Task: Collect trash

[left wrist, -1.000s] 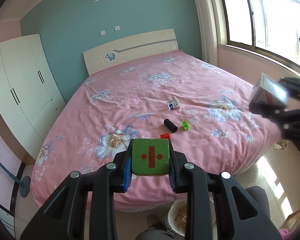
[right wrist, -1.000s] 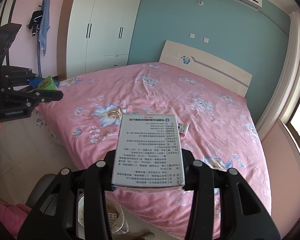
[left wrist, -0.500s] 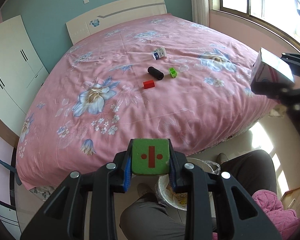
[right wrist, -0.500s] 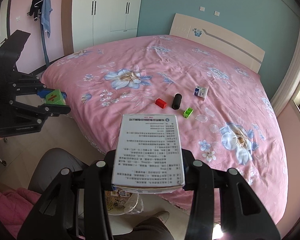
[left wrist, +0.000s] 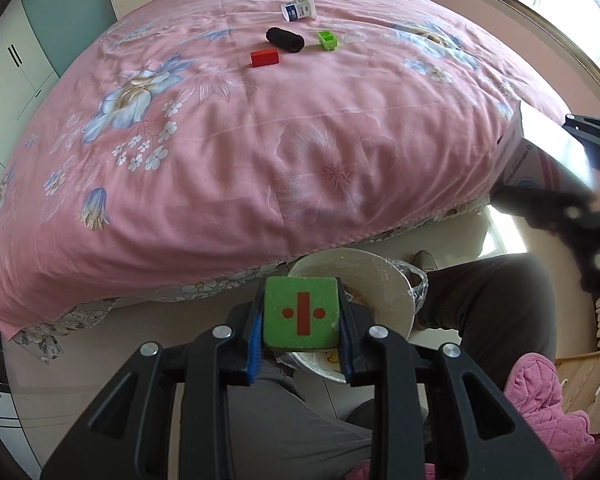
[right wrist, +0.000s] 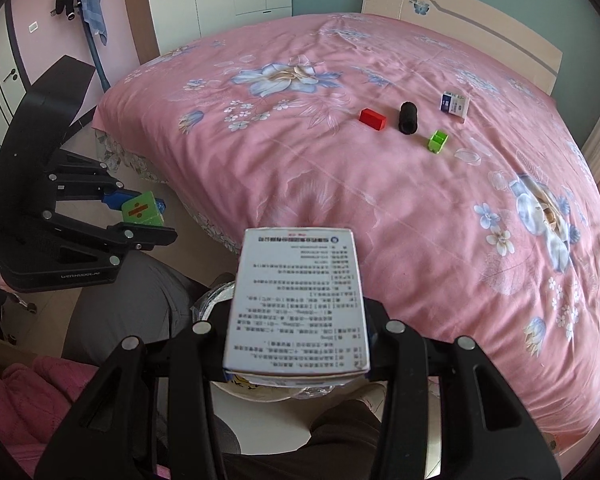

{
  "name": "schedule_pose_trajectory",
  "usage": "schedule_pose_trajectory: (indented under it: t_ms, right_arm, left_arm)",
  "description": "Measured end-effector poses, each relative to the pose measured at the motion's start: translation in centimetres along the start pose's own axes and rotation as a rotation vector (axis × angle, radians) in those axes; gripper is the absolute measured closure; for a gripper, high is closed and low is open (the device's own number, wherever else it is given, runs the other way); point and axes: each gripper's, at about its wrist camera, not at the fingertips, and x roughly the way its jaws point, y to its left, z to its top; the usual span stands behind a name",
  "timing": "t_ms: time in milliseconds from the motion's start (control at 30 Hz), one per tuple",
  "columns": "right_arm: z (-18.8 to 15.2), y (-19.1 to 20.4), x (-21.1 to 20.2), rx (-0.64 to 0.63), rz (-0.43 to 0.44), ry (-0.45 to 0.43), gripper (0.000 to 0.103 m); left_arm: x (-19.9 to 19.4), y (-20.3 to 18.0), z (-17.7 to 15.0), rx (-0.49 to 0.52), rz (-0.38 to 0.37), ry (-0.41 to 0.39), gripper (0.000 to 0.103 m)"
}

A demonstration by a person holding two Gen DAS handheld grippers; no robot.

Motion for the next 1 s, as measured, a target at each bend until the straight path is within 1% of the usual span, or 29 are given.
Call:
schedule_pose_trajectory:
  t_ms: [133,267,500,600,733,1000]
  right_arm:
    - [-1.3,0.4,2.7,0.006,0.028,0.053,0.059]
    - [-2.5,0.6,5.7,0.027,0.060,0.103,0.059]
    - [-5.2,1.0,10.6,0.060,0.092,0.183,0.059]
    - [-6.3,1.0,12.6,0.077,0.108,0.217,0.059]
    - [-7.8,1.2,14.8,0.093,0.130,0.261,0.059]
    - [-10.1,1.6,18.8,0.116,0.157,0.336,0.059]
  left_arm:
    - [2.6,0.1,-0.8,-0.018,-0.033,0.050,0.071]
    - [5.5,0.2,-1.7,-0.034,-0.049,0.108,0.071]
    - [10.5,-0.1,-3.3,-0.050,-0.049,0.200,0.071]
    - [12.4,-0.1,-3.8,-0.057,-0.072,0.240,0.071]
    - [14.6,-0.4,-4.5,-0.060,-0.068,0.280,0.071]
    - [18.8,-0.8,-5.3,-0.078,-0.085,0.360,0.071]
